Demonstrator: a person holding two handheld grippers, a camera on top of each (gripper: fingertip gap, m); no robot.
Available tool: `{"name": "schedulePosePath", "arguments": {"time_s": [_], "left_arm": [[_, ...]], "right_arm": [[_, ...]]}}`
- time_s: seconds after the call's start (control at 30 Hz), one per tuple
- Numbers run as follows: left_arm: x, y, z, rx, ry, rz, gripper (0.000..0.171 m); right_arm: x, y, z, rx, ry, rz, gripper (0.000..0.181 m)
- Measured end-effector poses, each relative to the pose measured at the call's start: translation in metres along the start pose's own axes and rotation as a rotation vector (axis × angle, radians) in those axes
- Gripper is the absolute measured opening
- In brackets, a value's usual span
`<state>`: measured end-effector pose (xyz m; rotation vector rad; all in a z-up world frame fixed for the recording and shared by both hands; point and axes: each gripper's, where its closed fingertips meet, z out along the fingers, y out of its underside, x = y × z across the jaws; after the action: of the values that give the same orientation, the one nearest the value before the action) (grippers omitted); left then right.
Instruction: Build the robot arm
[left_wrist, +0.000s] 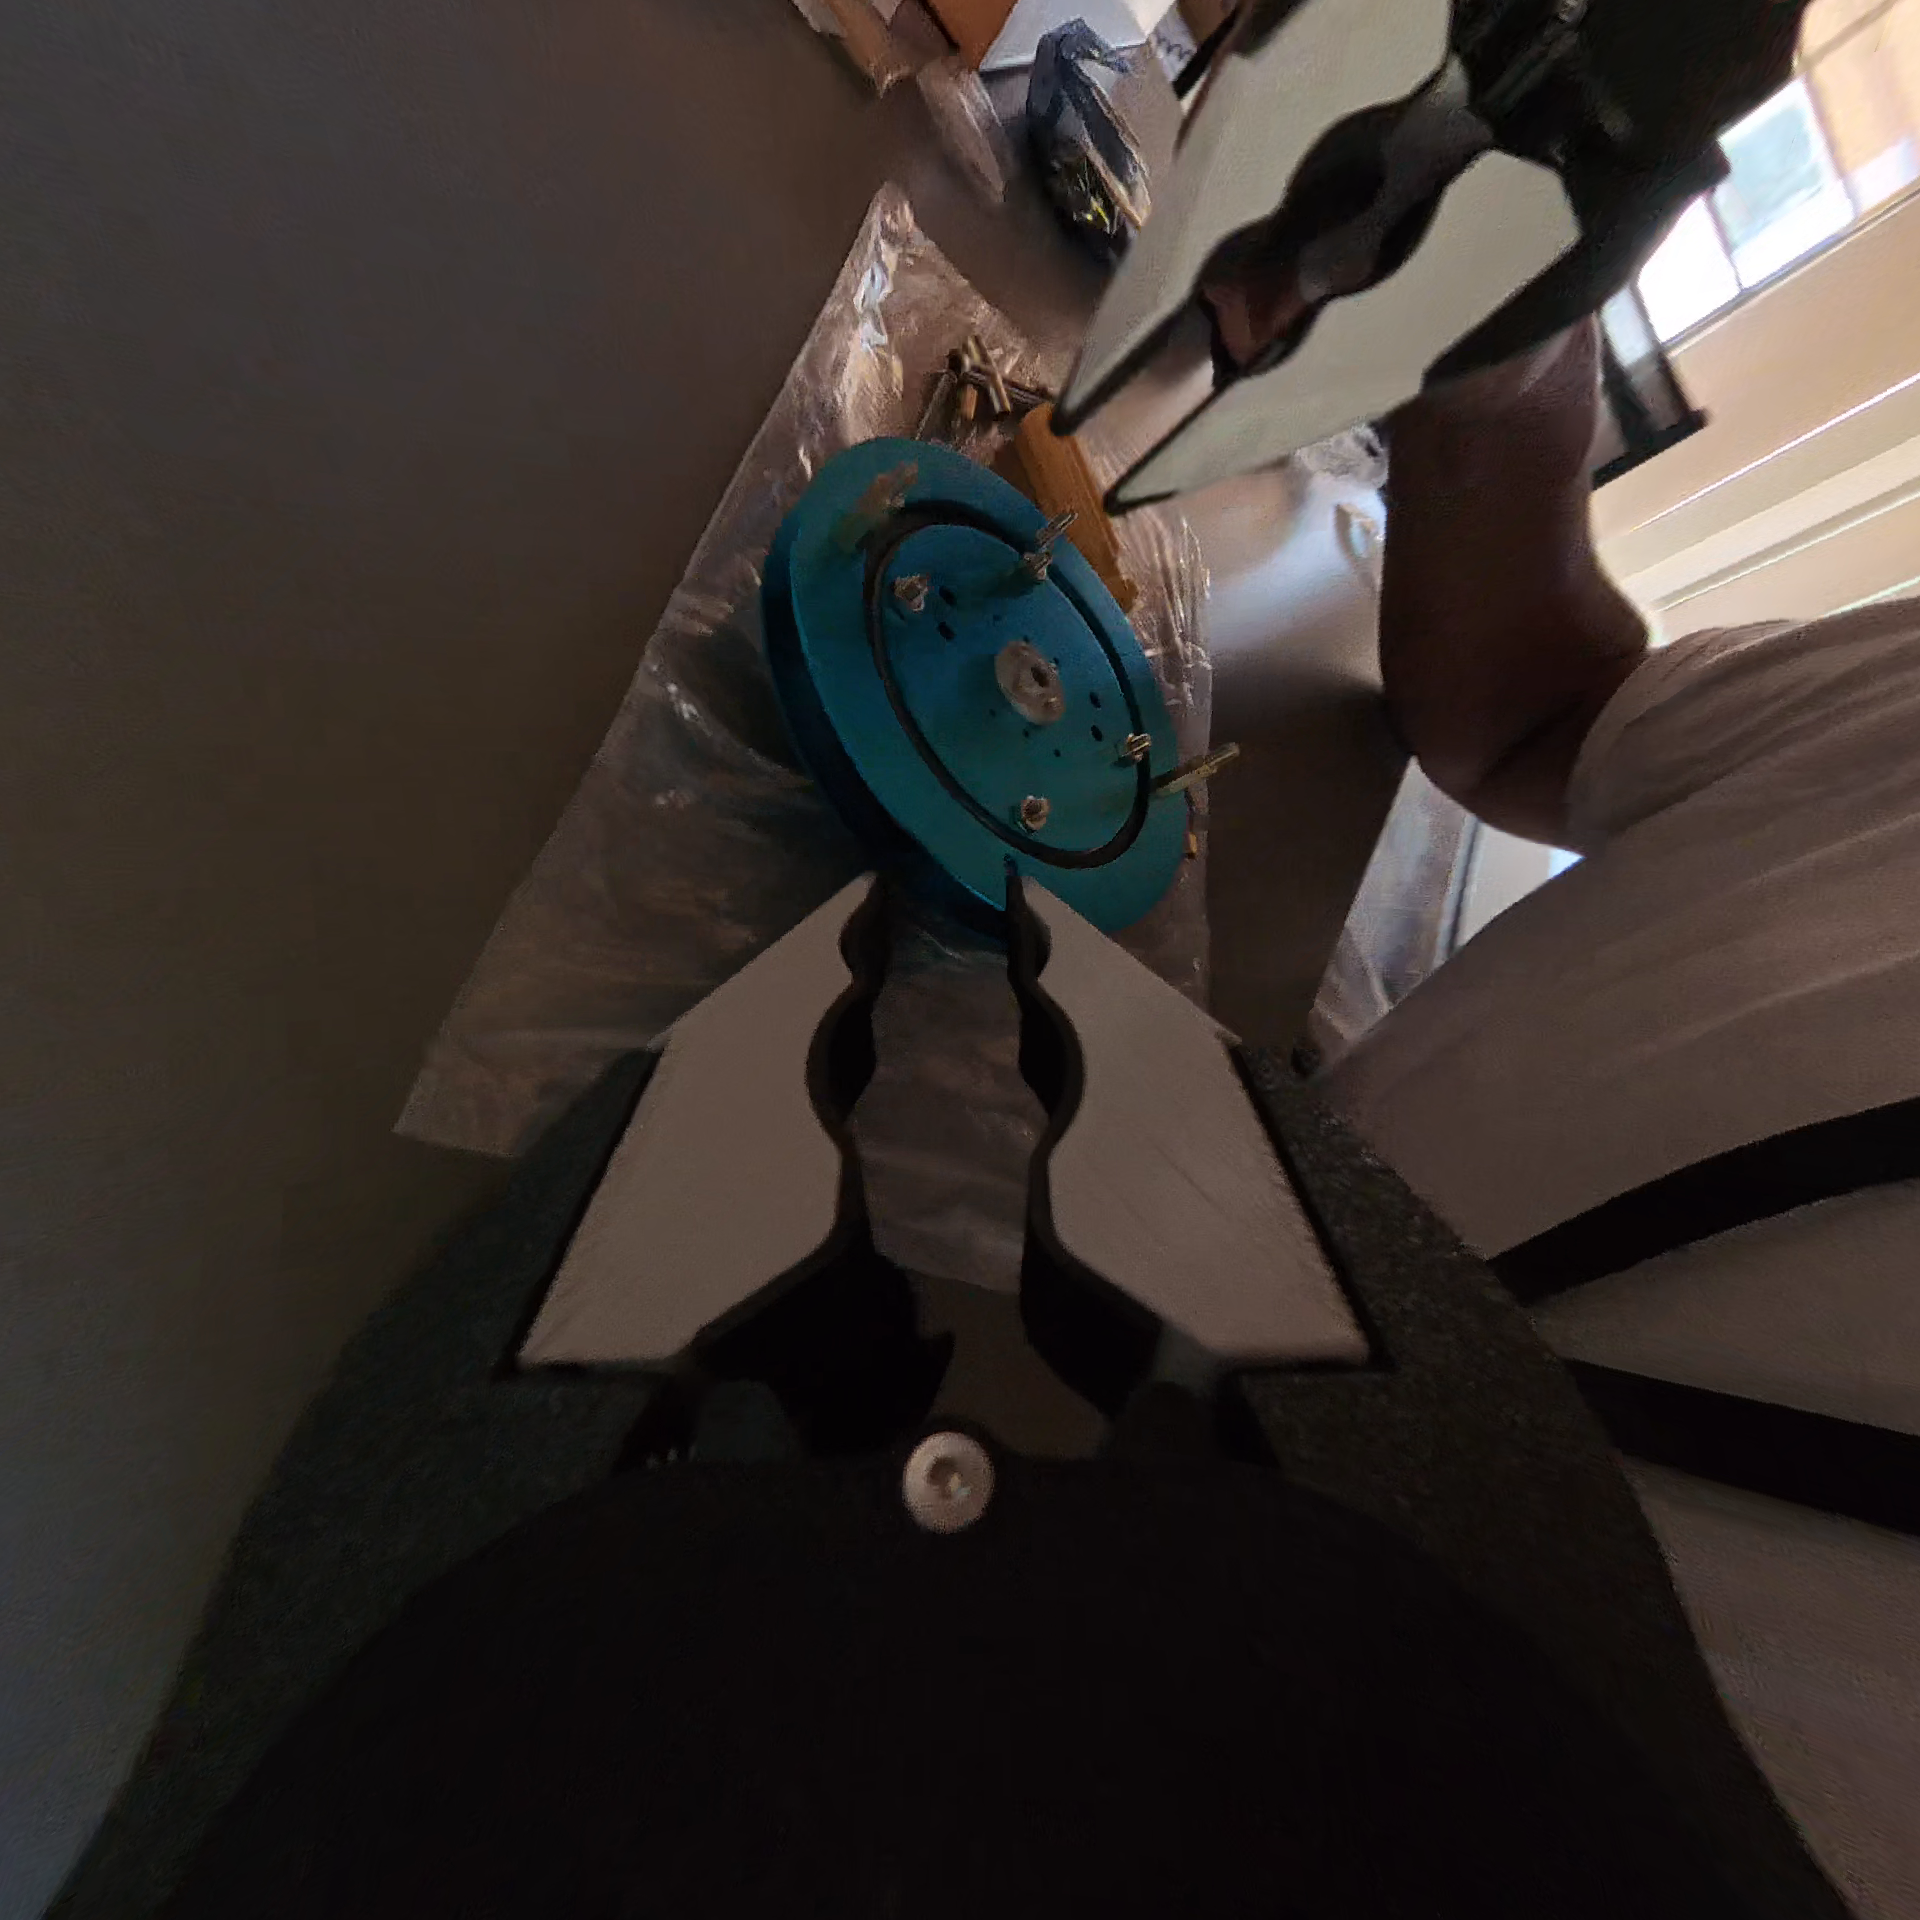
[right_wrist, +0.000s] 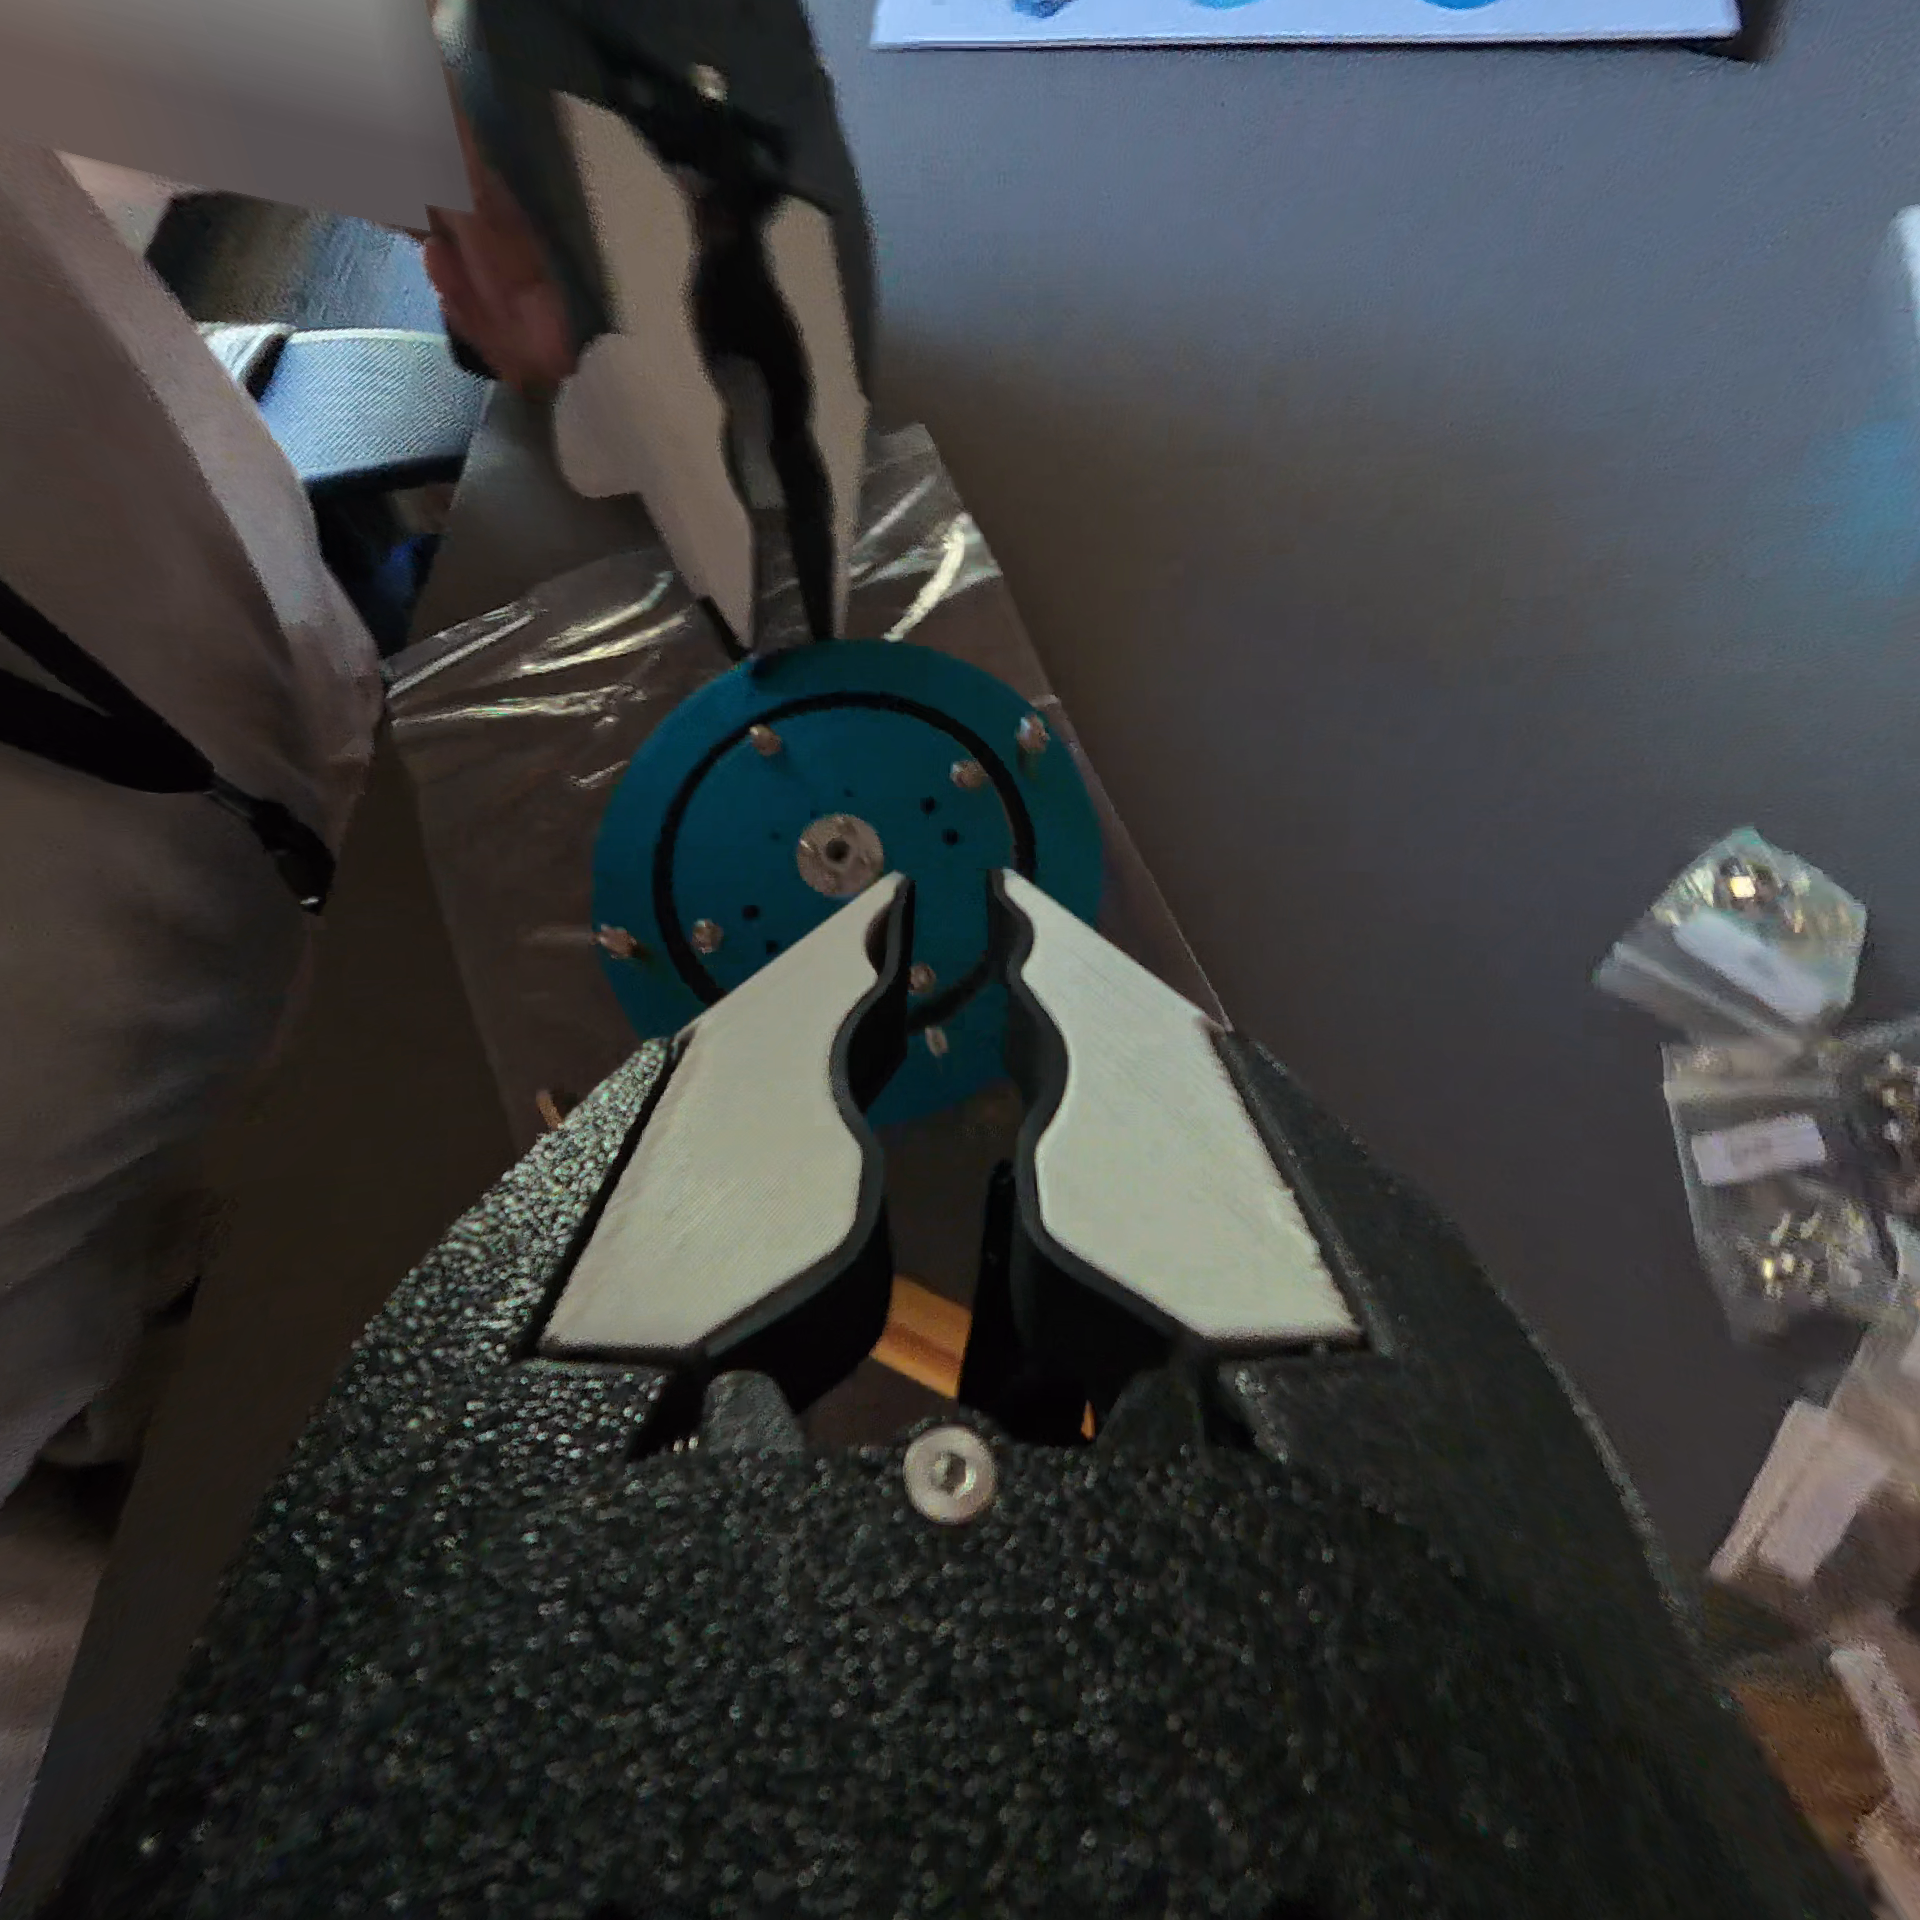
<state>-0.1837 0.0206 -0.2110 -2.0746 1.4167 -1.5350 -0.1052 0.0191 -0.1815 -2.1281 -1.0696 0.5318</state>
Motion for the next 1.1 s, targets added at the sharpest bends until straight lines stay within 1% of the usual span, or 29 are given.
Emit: {"name": "schedulePosePath", "arguments": {"time_s": [0.03,0.1,0.13,0.2,0.27,0.3,0.33,0.37,0.4,0.47,0.53,0.6,0.67,0.73,0.8,0.87,0.9,0.93,0.97,1.03,1.1], "left_arm": [[0.002,-0.003,0.0,0.02,-0.026,0.049,0.022],[0.011,-0.01,0.0,0.059,-0.059,0.15,0.024],[0.016,-0.011,0.001,0.068,-0.057,0.198,0.017],[0.025,-0.008,0.007,0.044,-0.05,0.265,0.014],[0.024,-0.007,0.011,0.031,-0.108,0.341,0.014],[0.022,-0.006,0.013,0.011,-0.138,0.37,0.02],[0.016,-0.007,0.013,-0.003,-0.184,0.384,0.031],[0.012,-0.01,0.012,0.004,-0.217,0.388,0.034],[0.008,-0.013,0.01,0.016,-0.244,0.376,0.043],[0.006,-0.017,0.011,0.03,-0.244,0.339,0.044],[0.006,-0.019,0.013,0.034,-0.241,0.341,0.046],[0.003,-0.021,0.014,0.017,-0.253,0.357,0.046],[0.002,-0.023,0.014,0.0,-0.251,0.356,0.047],[0.003,-0.032,0.009,0.017,-0.26,0.375,0.058],[0.001,-0.038,0.006,0.026,-0.271,0.4,0.06],[-0.003,-0.026,0.015,-0.049,-0.231,0.38,0.072],[-0.006,-0.02,0.02,-0.08,-0.218,0.367,0.072],[-0.005,-0.015,0.024,-0.102,-0.196,0.364,0.071],[-0.005,-0.013,0.027,-0.111,-0.18,0.367,0.066],[-0.006,-0.014,0.027,-0.104,-0.177,0.363,0.065],[-0.008,-0.016,0.025,-0.092,-0.174,0.336,0.055]], "right_arm": [[0.004,0.005,-0.003,0.018,0.014,0.027,0.014],[0.004,0.018,-0.004,0.011,0.009,0.064,0.017],[0.001,0.021,-0.004,0.007,-0.005,0.068,0.017],[-0.003,0.024,-0.003,0.003,-0.012,0.046,0.017],[-0.002,0.026,-0.003,-0.023,0.025,-0.008,0.02],[-0.001,0.026,-0.005,-0.027,0.044,-0.024,0.021],[-0.002,0.028,-0.007,-0.031,0.046,-0.025,0.023],[0.003,0.03,-0.009,-0.033,0.067,-0.006,0.029],[0.007,0.032,-0.009,-0.027,0.069,0.03,0.034],[0.0,0.03,-0.005,0.0,-0.012,0.108,0.036],[-0.004,0.029,0.004,0.004,-0.033,0.121,0.041],[0.001,0.028,0.008,0.015,0.018,0.104,0.044],[0.009,0.035,0.009,-0.021,0.05,0.123,0.056],[0.009,0.034,0.009,0.001,0.026,0.15,0.058],[0.008,0.032,0.009,0.007,0.007,0.162,0.057],[0.004,0.034,0.012,-0.001,-0.014,0.167,0.057],[0.002,0.035,0.014,-0.008,-0.024,0.166,0.057],[0.001,0.033,0.014,0.004,-0.031,0.166,0.052],[0.001,0.033,0.015,0.008,-0.029,0.165,0.052],[0.001,0.033,0.015,0.015,-0.038,0.179,0.05],[0.001,0.033,0.016,0.022,-0.045,0.181,0.05]]}}
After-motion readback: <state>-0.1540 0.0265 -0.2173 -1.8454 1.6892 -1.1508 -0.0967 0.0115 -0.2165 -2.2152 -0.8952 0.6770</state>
